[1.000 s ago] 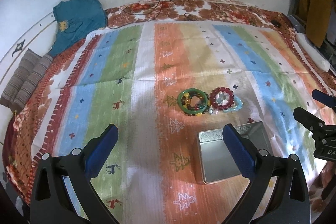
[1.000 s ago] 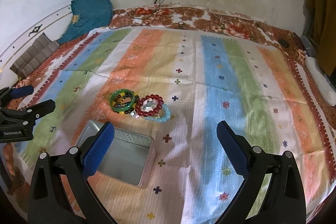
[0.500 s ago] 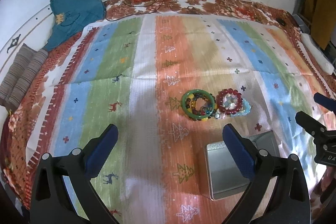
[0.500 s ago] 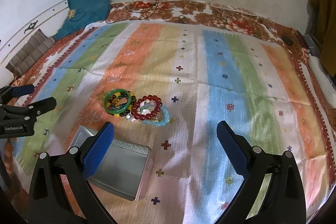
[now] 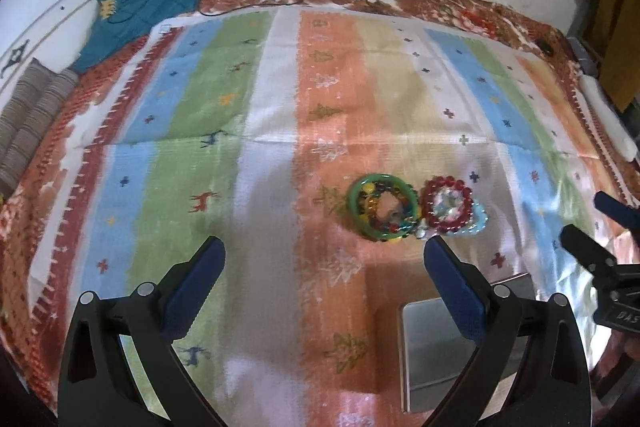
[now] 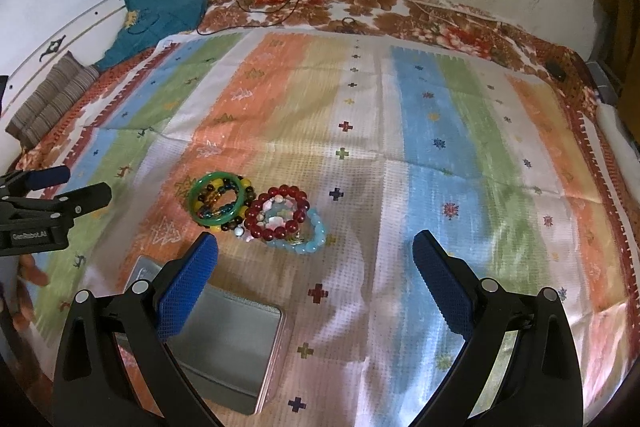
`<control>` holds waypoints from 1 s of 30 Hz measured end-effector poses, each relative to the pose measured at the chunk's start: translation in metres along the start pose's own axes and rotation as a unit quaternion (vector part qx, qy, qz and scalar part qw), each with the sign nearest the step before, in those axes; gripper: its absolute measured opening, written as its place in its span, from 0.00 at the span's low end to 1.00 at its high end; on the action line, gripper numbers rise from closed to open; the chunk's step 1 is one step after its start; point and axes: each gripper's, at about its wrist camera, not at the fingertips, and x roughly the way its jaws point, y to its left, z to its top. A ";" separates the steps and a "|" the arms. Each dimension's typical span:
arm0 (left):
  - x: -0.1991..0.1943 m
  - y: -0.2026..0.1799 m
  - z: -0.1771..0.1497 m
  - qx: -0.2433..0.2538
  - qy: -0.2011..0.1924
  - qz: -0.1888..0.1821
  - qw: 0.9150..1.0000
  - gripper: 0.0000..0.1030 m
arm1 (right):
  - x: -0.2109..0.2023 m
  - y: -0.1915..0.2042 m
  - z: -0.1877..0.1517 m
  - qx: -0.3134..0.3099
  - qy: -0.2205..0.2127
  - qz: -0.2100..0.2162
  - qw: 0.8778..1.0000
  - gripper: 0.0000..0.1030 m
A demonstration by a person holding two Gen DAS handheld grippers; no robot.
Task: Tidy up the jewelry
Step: 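Lower both tools over the bracelets, left tool above the green bangle, then close left tool on the green bangle while right tool grasps the red bead bracelet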
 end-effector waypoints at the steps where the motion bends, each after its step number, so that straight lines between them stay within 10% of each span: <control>1: 0.002 -0.001 0.002 0.003 -0.001 0.001 1.000 0.95 | 0.001 0.001 0.001 -0.004 0.001 0.002 1.000 0.96; 30: 0.079 0.005 0.018 0.008 0.061 -0.007 0.998 0.82 | 0.088 0.001 0.018 -0.001 0.087 0.009 0.996 0.96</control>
